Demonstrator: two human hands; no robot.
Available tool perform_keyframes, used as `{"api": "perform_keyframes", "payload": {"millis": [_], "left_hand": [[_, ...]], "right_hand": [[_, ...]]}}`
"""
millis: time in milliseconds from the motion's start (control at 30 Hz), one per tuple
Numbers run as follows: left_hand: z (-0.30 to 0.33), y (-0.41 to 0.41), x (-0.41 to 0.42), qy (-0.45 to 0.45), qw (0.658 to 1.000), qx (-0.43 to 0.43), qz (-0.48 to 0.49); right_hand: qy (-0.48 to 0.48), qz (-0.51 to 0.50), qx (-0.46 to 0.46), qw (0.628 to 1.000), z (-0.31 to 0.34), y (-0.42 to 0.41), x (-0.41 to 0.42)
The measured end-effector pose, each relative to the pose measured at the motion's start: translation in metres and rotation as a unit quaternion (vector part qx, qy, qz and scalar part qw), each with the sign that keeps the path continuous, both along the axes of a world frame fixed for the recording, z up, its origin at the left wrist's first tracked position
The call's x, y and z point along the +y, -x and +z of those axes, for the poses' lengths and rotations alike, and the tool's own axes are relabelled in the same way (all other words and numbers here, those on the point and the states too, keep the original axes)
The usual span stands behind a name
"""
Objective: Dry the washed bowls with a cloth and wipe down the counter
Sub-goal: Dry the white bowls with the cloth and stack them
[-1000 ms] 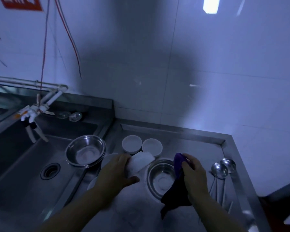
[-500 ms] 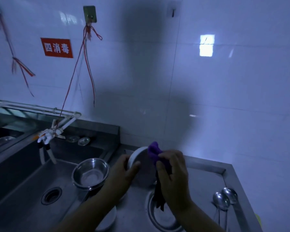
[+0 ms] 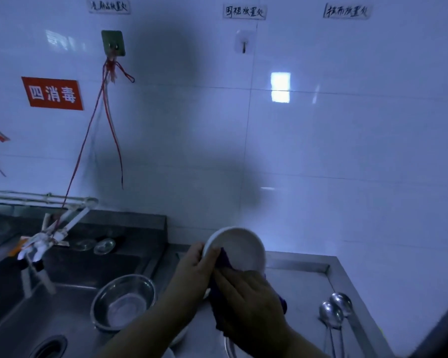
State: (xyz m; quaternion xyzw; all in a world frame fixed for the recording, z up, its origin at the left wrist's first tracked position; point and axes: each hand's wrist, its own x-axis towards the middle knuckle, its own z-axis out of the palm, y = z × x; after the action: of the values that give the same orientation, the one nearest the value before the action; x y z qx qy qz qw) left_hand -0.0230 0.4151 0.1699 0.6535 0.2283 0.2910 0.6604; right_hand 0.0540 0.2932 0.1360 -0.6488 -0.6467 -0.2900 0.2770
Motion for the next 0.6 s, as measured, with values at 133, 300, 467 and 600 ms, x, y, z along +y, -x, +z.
{"api": "perform_keyframes", "payload": {"millis": [133,300,467,600], "left_hand": [[0.004,0.005,0.01,-0.102,0.993,0.003,-0.058],[0.014,-0.002,0.008,-0.186,0.981,-0.015,-0.057],[0.017,-0.013,-0.002,-0.133,0.988,-0.031,-0.072],[0.018,-0.011,0.004,-0.16,0.98,-0.025,-0.112]], "right_hand": [[0.013,0.019,-0.149,0.989,0.008,-0.037,-0.015],[-0.051,-0.041,-0.123,0.99,0.011,-0.027,-0.015],[-0.116,-0.111,-0.001,0.987,-0.016,0.014,0.013],[-0.087,-0.052,-0.074,0.992,-0.016,-0.002,0.0]]}}
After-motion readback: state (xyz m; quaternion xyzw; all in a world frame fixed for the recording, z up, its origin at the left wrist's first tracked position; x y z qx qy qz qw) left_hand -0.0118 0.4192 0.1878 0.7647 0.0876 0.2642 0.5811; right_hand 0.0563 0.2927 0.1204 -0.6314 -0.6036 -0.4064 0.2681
